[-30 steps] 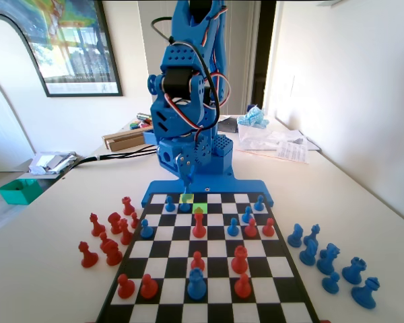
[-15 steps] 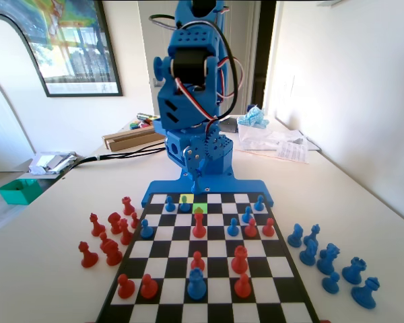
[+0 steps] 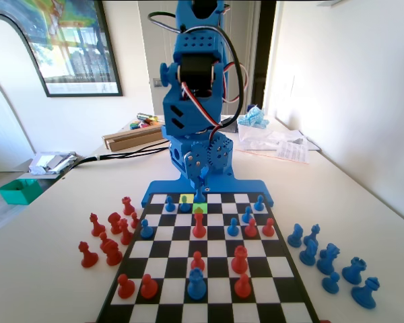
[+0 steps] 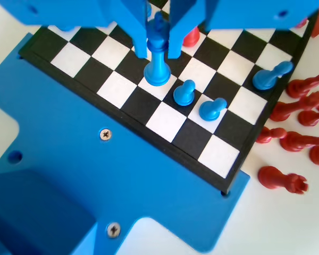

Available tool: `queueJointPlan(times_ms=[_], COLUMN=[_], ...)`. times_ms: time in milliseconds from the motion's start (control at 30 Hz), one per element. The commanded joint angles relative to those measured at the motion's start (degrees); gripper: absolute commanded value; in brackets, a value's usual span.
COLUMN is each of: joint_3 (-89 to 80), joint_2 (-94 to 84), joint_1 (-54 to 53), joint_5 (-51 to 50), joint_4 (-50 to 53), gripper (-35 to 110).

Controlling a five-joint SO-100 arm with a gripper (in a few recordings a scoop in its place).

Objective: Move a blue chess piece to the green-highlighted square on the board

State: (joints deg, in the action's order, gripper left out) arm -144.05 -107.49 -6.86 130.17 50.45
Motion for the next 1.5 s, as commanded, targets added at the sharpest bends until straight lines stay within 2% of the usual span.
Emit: queueJointPlan(times_ms=[0, 1133, 1467], joint_3=[0.7, -4.8, -5.9], joint_2=[-0.1, 0.7, 0.6], joint_1=[-0.9, 0.9, 0.4], joint_5=[0.4, -1.1, -0.4], joint_4=[-1.2, -8.2, -9.8], gripper=[1, 1, 12])
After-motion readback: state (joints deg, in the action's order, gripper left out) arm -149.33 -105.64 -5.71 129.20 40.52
